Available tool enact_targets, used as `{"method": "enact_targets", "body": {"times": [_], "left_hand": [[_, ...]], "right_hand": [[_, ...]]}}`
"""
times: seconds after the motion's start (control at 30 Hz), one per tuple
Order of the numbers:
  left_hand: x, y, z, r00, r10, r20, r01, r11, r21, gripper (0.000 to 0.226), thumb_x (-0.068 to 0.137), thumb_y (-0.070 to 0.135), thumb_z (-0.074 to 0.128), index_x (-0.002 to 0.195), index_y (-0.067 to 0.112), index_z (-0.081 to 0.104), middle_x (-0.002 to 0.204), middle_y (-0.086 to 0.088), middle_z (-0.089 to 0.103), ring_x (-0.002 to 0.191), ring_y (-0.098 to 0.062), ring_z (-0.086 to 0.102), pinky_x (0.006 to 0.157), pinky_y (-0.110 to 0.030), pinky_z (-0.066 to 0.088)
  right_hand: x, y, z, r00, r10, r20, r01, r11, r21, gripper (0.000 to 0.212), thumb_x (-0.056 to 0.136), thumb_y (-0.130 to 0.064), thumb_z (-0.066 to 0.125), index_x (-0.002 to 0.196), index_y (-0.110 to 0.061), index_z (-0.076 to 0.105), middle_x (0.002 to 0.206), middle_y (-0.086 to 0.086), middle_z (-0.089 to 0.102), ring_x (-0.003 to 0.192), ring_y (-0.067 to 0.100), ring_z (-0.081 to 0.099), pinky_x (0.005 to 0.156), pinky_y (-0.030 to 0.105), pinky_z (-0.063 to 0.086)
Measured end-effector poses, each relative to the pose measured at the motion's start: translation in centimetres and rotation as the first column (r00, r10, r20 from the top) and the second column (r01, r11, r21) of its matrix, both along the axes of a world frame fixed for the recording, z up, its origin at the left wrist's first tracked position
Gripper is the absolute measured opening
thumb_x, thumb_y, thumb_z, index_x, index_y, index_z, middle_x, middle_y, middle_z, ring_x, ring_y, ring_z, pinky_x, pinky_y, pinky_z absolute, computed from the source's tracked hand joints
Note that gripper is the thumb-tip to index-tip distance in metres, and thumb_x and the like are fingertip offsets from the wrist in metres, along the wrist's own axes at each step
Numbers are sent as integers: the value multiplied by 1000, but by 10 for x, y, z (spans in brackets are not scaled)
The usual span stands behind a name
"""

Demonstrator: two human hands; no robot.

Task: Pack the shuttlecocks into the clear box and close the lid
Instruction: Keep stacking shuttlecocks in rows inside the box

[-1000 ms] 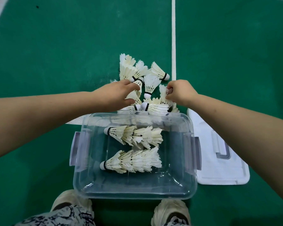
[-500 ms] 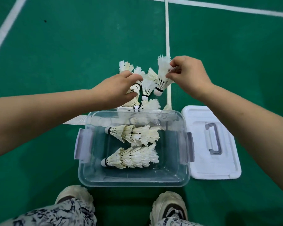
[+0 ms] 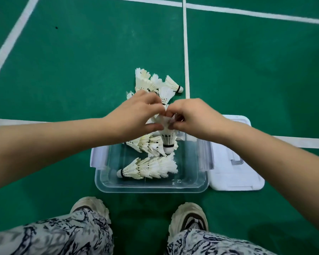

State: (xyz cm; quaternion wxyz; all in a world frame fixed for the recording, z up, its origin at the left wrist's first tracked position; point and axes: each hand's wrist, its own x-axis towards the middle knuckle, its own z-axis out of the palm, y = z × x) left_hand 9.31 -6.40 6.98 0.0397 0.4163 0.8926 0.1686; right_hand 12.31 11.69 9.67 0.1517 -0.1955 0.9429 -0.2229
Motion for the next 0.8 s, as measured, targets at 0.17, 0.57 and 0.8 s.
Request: {"method": "enact_targets", "body": {"times": [0.17, 0.57, 0.8], "left_hand": [[10, -1, -11, 988, -23, 151, 30, 999, -44, 22, 84, 31, 63, 84, 9, 66, 71, 1, 53, 76, -16, 38, 70, -33, 40], [25, -1, -47, 696, 347, 628, -331, 932, -148, 20, 87, 28, 60, 68, 20, 62, 62, 8, 59, 59, -4, 54, 55, -12, 39], [47, 7, -62, 604, 403, 688, -370, 906, -206, 25, 86, 20, 59, 64, 11, 68, 62, 1, 69, 62, -17, 66, 65, -32, 55]], "right_hand": [[6, -3, -14, 997, 63, 45, -63, 998, 21, 23, 82, -14, 65, 105, -14, 64, 99, 1, 60, 76, 8, 47, 76, 22, 41], [11, 27, -27, 965, -86, 246, 82, 996, 29, 38, 80, -16, 70, 116, -24, 58, 89, -7, 60, 67, 0, 52, 63, 15, 39], [11, 39, -32, 952, -116, 284, 111, 993, 34, 22, 81, -16, 69, 103, -21, 64, 78, -10, 58, 66, 2, 50, 63, 15, 40]]}}
